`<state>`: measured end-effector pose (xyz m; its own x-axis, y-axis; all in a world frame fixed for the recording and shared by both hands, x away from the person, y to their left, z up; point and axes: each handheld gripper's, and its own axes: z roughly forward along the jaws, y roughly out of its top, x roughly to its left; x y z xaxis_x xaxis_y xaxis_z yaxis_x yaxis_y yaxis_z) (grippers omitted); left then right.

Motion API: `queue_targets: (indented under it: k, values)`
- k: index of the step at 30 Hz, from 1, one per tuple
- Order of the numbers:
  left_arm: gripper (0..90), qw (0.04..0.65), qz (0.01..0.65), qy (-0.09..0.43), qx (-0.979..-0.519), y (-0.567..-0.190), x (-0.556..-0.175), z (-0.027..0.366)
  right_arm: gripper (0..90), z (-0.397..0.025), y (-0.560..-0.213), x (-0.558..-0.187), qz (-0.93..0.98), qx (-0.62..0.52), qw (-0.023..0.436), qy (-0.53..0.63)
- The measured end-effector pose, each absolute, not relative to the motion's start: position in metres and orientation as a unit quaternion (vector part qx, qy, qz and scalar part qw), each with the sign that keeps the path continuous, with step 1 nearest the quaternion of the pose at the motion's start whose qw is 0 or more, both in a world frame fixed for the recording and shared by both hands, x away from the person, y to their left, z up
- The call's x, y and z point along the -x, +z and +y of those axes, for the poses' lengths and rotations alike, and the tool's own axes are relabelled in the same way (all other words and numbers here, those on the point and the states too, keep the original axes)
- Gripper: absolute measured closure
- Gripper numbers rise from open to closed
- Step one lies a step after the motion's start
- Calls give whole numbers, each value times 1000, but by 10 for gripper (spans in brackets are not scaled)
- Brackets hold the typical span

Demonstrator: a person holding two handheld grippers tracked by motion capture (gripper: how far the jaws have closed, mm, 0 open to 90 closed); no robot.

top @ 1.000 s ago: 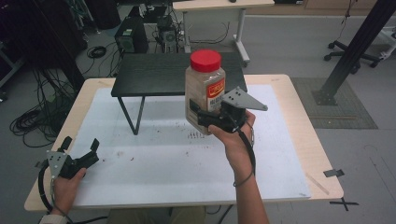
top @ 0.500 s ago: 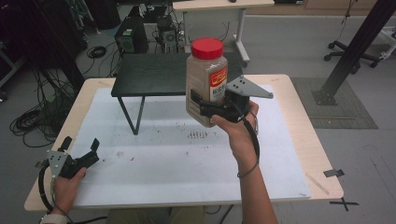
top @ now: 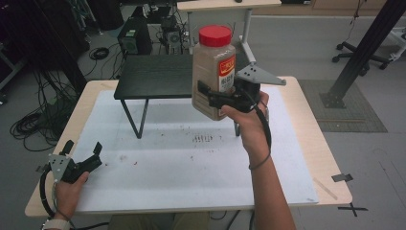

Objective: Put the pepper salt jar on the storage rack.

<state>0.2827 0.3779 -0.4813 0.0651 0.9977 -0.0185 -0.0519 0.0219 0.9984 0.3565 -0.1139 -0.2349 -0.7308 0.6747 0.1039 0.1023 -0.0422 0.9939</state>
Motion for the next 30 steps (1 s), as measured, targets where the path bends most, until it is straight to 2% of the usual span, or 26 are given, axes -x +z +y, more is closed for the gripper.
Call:
queue_targets:
  k: [30]
  values:
    - [14,529,479,491,-500,-481,-284,377,251,-112,-218,-408,644,-296,209,674]
